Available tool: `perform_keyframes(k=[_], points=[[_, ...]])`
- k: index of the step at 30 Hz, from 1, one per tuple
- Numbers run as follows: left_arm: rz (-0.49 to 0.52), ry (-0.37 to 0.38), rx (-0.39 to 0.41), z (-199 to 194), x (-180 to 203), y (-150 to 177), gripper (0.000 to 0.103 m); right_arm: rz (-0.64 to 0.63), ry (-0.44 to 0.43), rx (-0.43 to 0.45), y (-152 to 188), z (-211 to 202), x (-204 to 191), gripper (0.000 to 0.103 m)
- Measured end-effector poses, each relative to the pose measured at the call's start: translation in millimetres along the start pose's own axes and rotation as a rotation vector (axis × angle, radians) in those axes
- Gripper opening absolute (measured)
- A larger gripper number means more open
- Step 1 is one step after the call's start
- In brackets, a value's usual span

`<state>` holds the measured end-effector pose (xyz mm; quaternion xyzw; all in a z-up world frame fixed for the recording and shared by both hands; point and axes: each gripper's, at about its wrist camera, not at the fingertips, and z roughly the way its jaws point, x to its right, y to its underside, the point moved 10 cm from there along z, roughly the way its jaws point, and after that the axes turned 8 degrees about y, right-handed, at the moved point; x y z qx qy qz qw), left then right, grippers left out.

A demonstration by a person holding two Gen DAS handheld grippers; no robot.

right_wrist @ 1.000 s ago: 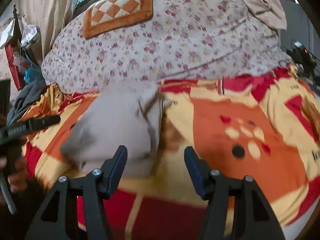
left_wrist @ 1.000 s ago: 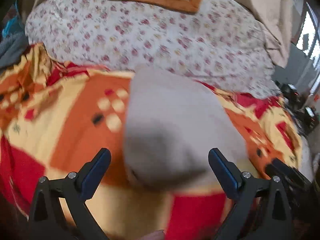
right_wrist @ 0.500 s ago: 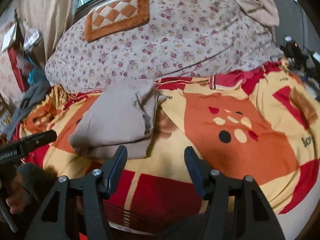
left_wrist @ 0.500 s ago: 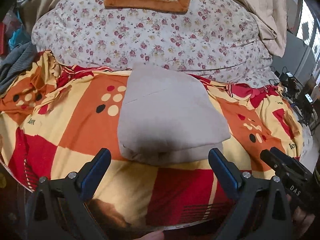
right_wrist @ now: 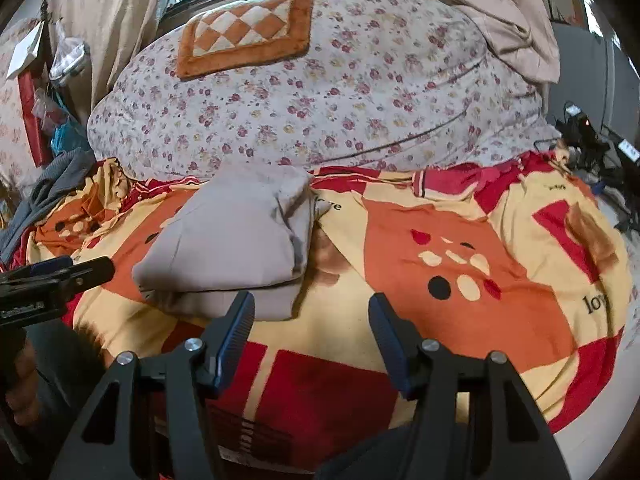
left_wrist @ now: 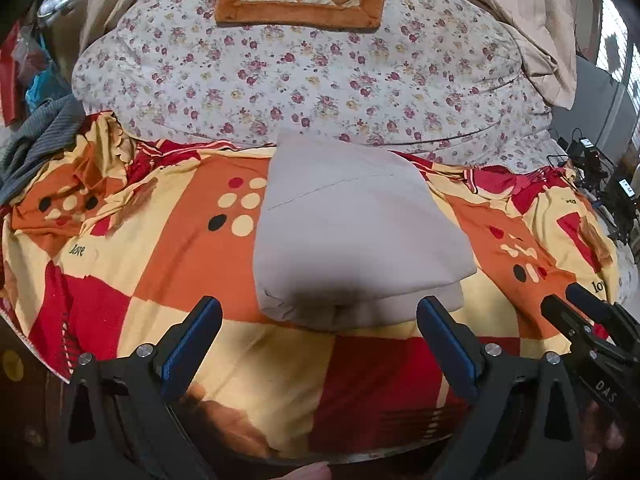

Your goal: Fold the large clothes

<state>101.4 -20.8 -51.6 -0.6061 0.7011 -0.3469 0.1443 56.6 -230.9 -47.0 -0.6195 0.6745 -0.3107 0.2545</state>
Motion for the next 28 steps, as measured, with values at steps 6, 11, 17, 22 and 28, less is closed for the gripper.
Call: perform_keyframes(k=[6,11,17,22,28], points=[[0.004,-0.011,0.010,-2,-2,-1,0.090,-0.013,0.000,0.011,-6,-8,-9,0.062],[0.005,-0.012,0.010,-3,-2,0,0.090,-0.012,-0.001,0.013,-8,-9,-9,0.062],[0.004,-0.011,0.010,-3,-1,0,0.090,-0.014,-0.007,0.020,-11,-12,-12,0.062],[0.008,-0.009,0.010,-3,1,1,0.090,-0.013,-0.006,0.023,-11,-13,-14,0.062],[0.042,-0.004,0.042,-6,5,0,0.090,-0.016,-0.006,0.024,-11,-14,-18,0.062]])
